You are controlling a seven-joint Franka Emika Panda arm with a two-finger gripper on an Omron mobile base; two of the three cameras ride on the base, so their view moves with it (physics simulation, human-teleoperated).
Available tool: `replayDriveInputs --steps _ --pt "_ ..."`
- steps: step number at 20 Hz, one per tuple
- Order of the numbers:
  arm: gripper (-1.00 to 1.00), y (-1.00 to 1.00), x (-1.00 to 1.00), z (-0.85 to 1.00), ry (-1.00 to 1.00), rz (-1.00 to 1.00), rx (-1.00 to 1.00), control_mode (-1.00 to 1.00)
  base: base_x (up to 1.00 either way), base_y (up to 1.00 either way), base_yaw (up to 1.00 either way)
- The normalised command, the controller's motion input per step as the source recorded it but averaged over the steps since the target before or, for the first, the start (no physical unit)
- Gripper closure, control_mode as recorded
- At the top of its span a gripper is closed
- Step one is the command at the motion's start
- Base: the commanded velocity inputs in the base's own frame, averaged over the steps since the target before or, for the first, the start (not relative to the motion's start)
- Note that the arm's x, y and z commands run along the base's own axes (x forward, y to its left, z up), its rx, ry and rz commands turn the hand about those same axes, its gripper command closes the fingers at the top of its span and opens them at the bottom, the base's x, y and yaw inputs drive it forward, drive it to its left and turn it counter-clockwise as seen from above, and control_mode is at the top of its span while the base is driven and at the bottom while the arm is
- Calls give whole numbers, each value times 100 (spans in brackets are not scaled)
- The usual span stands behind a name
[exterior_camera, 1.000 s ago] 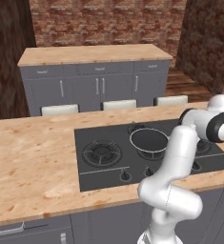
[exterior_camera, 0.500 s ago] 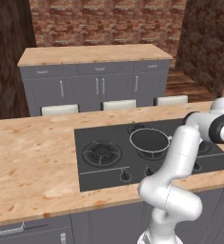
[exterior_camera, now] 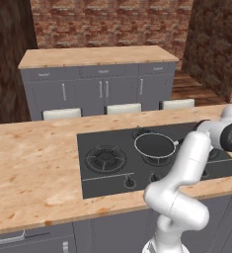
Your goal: Place the pan on the front center burner on the stove. Then place the tomato and the onion in the pan and turn on the front center burner.
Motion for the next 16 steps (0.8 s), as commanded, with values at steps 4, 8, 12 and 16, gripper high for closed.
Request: replayDriveInputs --steps 4,8,12,16 --pt "-100 -33 0 0 0 1 1 -100 0 0 0" --pt "-100 -21 0 0 -1 4 7 -100 0 0 0" --pt "-100 -3 0 0 -1 7 12 -100 0 0 0" --pt "-100 0 0 -1 0 4 10 -100 0 0 0"
